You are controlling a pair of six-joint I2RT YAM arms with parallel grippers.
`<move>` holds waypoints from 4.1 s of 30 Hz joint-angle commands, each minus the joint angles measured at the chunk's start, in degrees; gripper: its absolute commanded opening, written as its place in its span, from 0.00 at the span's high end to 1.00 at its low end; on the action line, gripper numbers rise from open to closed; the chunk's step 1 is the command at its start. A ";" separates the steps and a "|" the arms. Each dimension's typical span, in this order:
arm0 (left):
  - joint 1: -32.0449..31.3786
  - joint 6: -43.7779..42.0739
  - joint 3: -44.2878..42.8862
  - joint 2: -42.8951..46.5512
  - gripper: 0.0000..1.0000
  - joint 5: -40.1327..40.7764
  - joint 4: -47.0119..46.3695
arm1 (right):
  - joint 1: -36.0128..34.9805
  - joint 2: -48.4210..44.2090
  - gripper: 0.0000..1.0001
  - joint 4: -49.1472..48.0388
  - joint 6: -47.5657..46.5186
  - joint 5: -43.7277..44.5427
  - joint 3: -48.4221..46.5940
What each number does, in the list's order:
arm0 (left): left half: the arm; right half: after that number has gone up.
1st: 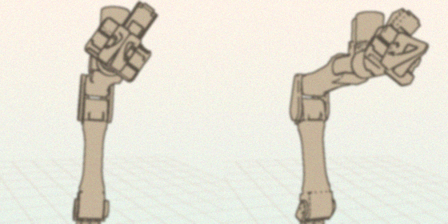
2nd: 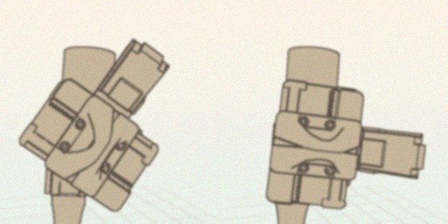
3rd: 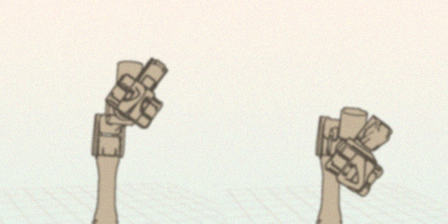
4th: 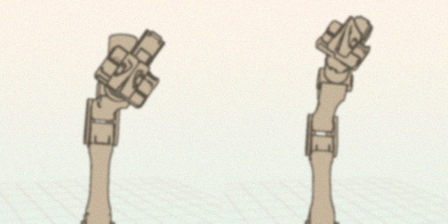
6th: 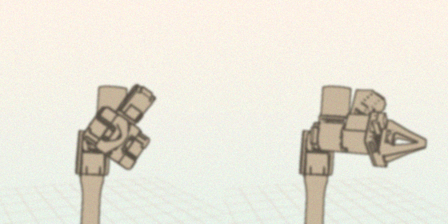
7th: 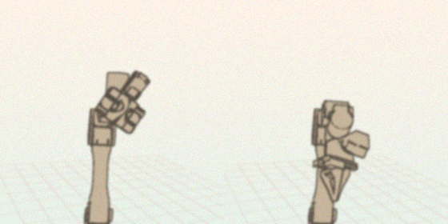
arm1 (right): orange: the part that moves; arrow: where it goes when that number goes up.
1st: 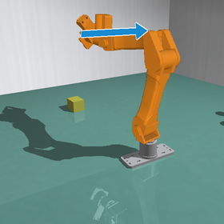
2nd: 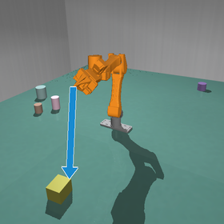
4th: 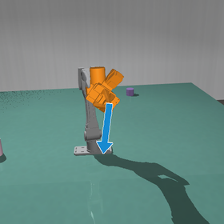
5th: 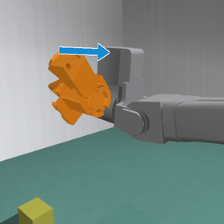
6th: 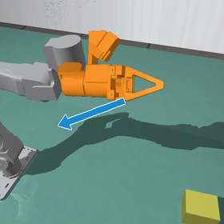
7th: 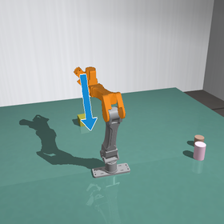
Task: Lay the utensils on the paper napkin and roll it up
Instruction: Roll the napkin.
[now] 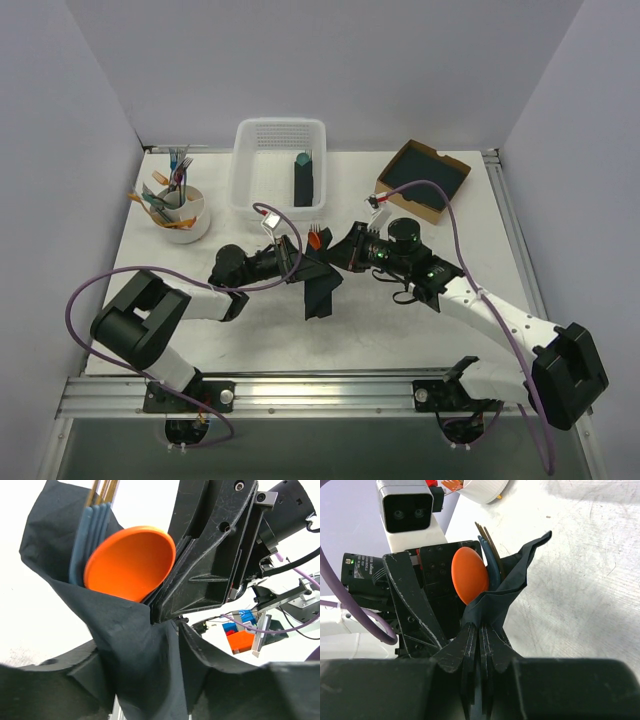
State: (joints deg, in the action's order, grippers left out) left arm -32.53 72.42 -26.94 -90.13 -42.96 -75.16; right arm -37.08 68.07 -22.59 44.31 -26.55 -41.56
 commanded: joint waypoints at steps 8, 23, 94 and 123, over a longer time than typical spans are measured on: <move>0.01 -1.32 -1.09 0.39 0.58 -1.07 -15.46 | 0.52 -0.05 1.00 -3.34 0.51 -1.23 -2.47; 0.01 -1.58 -0.75 -1.19 0.85 -0.63 -15.46 | 0.69 -3.65 0.63 0.35 -1.16 2.63 -1.95; -0.08 0.44 -5.58 0.30 0.41 -6.52 -14.84 | 2.63 3.73 1.00 -21.00 6.92 -10.11 4.47; 0.89 0.35 -5.23 -1.45 0.95 -5.91 -14.32 | 2.54 -0.04 0.48 -15.91 5.08 -7.12 5.17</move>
State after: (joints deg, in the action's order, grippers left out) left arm -32.14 73.10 -31.11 -91.74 -49.56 -74.61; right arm -34.52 71.31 -38.94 51.03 -33.76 -35.99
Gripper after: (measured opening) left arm 0.202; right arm 0.492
